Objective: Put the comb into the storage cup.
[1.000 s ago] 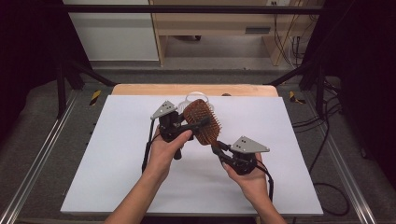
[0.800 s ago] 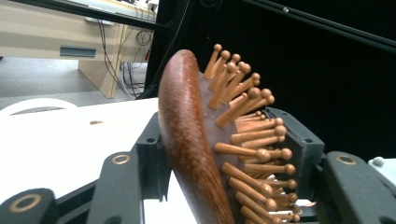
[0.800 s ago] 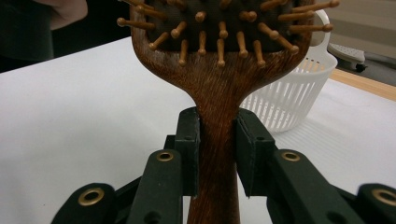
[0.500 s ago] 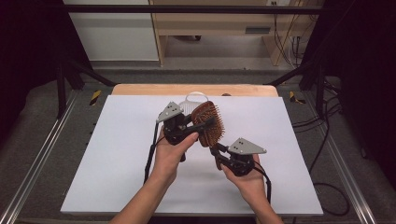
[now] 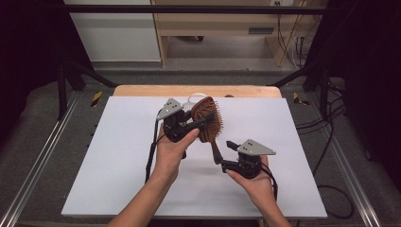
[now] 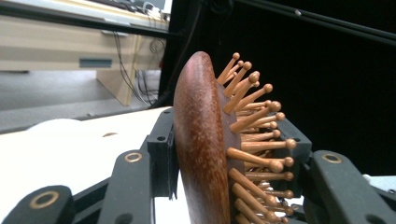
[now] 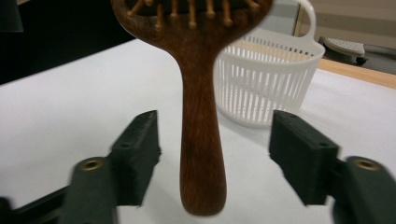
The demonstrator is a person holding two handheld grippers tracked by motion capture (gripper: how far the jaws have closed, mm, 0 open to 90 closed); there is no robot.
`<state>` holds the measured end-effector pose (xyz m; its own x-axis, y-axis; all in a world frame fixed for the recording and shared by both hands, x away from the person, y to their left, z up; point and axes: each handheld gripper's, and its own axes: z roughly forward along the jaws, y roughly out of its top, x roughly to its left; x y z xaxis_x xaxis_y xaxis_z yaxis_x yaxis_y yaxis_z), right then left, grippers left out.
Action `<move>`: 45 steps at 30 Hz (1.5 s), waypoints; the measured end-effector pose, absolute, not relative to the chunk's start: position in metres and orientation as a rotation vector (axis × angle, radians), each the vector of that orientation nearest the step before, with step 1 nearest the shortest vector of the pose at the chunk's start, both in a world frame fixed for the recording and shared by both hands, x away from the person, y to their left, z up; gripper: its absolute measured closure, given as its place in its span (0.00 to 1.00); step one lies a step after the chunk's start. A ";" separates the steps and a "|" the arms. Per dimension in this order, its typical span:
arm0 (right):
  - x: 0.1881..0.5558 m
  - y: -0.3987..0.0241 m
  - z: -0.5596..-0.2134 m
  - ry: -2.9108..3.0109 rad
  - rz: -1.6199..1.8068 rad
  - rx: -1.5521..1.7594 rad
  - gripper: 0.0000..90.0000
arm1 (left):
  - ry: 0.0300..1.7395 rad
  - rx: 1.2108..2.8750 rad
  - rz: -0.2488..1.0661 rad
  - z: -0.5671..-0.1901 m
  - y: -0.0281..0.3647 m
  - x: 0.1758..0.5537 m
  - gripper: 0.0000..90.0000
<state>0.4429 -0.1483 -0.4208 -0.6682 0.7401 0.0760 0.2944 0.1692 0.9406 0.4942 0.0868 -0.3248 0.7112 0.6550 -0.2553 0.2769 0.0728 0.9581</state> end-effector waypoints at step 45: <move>0.435 -0.236 -0.443 1.893 1.544 1.150 0.05 | 0.789 1.372 0.537 -0.253 0.111 0.548 0.57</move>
